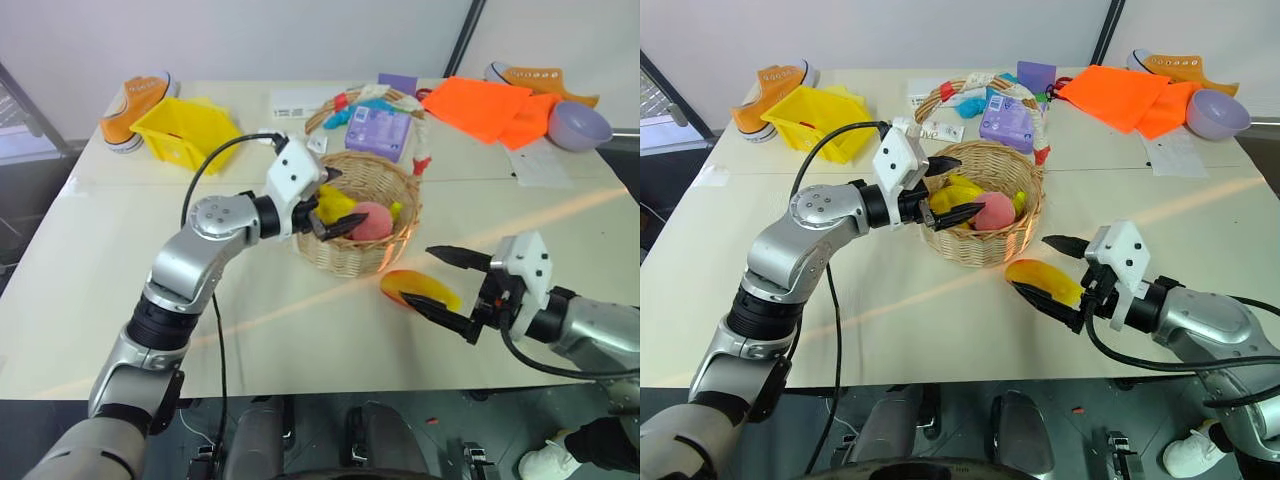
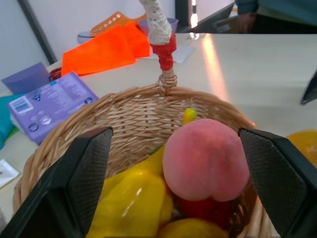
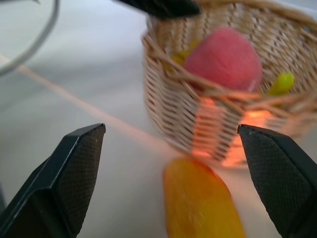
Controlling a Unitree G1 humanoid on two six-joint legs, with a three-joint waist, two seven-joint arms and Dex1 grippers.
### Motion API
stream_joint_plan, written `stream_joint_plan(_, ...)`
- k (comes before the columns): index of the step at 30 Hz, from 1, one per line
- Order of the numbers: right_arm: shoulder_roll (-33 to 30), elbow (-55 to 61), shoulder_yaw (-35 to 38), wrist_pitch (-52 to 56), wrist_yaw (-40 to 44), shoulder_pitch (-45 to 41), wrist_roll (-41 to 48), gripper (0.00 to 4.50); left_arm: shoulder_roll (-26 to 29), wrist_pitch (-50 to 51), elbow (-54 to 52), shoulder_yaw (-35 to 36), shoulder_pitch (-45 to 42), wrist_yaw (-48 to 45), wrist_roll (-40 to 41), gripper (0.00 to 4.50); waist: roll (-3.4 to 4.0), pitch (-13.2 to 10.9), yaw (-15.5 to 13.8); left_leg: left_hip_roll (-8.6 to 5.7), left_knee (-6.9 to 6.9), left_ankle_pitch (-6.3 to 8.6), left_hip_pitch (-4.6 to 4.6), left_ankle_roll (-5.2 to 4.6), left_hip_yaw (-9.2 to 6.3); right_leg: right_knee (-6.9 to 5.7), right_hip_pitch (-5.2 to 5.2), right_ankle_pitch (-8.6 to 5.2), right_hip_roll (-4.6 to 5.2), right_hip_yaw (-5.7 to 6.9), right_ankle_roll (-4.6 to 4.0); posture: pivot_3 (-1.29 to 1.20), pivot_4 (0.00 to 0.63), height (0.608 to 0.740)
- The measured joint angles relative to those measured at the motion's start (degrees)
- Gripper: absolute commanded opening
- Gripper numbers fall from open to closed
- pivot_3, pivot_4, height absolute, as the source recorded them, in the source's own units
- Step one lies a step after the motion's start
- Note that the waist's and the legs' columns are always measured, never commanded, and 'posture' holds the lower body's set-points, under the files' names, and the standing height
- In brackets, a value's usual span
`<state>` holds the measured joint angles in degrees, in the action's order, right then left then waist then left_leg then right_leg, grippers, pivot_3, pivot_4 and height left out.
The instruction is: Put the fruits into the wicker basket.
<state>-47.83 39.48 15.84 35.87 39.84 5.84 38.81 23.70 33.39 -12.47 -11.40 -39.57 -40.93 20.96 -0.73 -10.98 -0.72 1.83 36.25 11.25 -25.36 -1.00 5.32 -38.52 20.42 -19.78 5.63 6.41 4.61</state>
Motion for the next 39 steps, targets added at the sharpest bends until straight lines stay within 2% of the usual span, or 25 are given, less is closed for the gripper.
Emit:
stream_joint_plan(4,0.1,-3.1,-2.4,-0.7,0.8,0.5,-3.0,4.5,3.2,-1.3,-2.5,3.9,4.9,-5.8,4.6,4.41,0.03,0.0,0.1,0.03,-0.05,-0.13,0.02,0.22,-0.01,-0.01,0.02,-0.01,-0.04,0.0,-0.02,0.0,0.15,0.723)
stream_joint_plan(7,0.0,-6.3,-4.2,-1.7,2.2,-0.4,-5.1,4.5,9.2,-1.1,-5.9,7.2,11.0,-12.2,9.2,4.41,0.03,0.0,0.2,0.04,-0.05,-0.14,0.03,0.24,0.0,0.0,0.02,-0.01,-0.03,-0.01,-0.02,0.0,0.15,0.723)
stream_joint_plan(10,-0.3,-11.5,-6.2,-3.2,4.1,-2.3,-7.8,4.5,16.3,-1.6,-9.1,9.5,18.1,-18.2,10.8,4.41,0.04,0.0,0.1,0.03,-0.01,-0.02,0.03,0.05,0.01,0.01,0.0,0.0,0.0,-0.01,-0.03,0.0,0.15,0.723)
stream_joint_plan(12,-0.6,-15.3,-7.3,-4.3,6.0,-2.7,-9.3,4.5,19.1,-1.7,-10.6,10.8,21.7,-20.1,11.1,4.41,0.04,0.0,-0.2,0.01,-0.01,0.01,0.02,0.0,-0.02,0.05,-0.02,0.0,0.02,0.0,-0.03,0.0,0.15,0.723)
stream_joint_plan(18,-0.5,-21.5,-10.4,-6.4,9.9,-4.3,-11.8,4.5,19.1,-2.3,-13.8,11.8,23.1,-19.2,12.1,4.41,0.05,0.0,0.0,0.01,-0.01,0.03,0.01,-0.04,-0.02,0.1,-0.04,0.0,0.04,0.0,-0.03,0.0,0.15,0.723)
stream_joint_plan(21,-0.3,-22.8,-10.9,-6.3,10.0,-4.5,-12.8,3.63,18.9,-2.4,-14.9,11.7,23.4,-18.0,12.1,4.5,0.08,0.0,0.1,0.03,-0.05,0.03,0.02,-0.03,-0.03,0.06,0.0,0.0,0.0,0.0,-0.03,0.0,0.15,0.723)
stream_joint_plan(23,-0.2,-22.6,-10.9,-6.3,9.9,-4.6,-12.9,2.68,18.9,-2.4,-15.0,11.7,23.8,-17.4,12.1,4.5,0.12,0.0,0.1,0.03,-0.05,0.03,0.03,-0.03,-0.02,0.05,0.0,0.0,-0.01,0.0,-0.03,0.0,0.15,0.723)
stream_joint_plan(31,-0.6,-15.6,-7.6,-4.9,9.4,-3.4,-12.1,2.68,19.5,-2.7,-13.8,12.4,24.4,-16.0,11.8,4.5,0.12,0.0,0.0,0.02,-0.04,0.04,0.02,-0.04,-0.02,0.06,-0.01,0.01,0.02,0.0,-0.03,0.0,0.15,0.723)
stream_joint_plan(35,-1.0,-9.9,-3.0,-1.1,9.0,-4.0,-6.9,2.68,19.5,-3.0,-12.2,13.1,24.8,-15.1,11.6,4.5,0.15,0.0,0.1,0.03,-0.05,0.04,0.02,-0.04,-0.02,0.05,0.02,0.01,0.02,-0.02,-0.03,0.0,0.15,0.723)
stream_joint_plan(37,-1.4,-5.6,-0.5,2.3,7.8,-8.8,-1.8,2.68,19.6,-3.4,-10.9,14.5,25.5,-14.7,11.6,4.5,0.18,0.0,0.5,0.08,-0.06,0.03,0.04,-0.03,-0.03,0.05,0.04,0.05,-0.01,-0.02,-0.11,0.0,0.15,0.723)
stream_joint_plan(39,-1.4,-3.8,-1.1,4.0,4.7,-16.9,-0.8,2.68,19.5,-3.8,-10.1,14.9,25.7,-14.4,11.6,4.5,0.16,0.0,0.7,0.13,-0.05,0.03,0.06,-0.01,-0.05,0.06,0.03,0.07,-0.06,-0.01,-0.14,0.0,0.15,0.723)
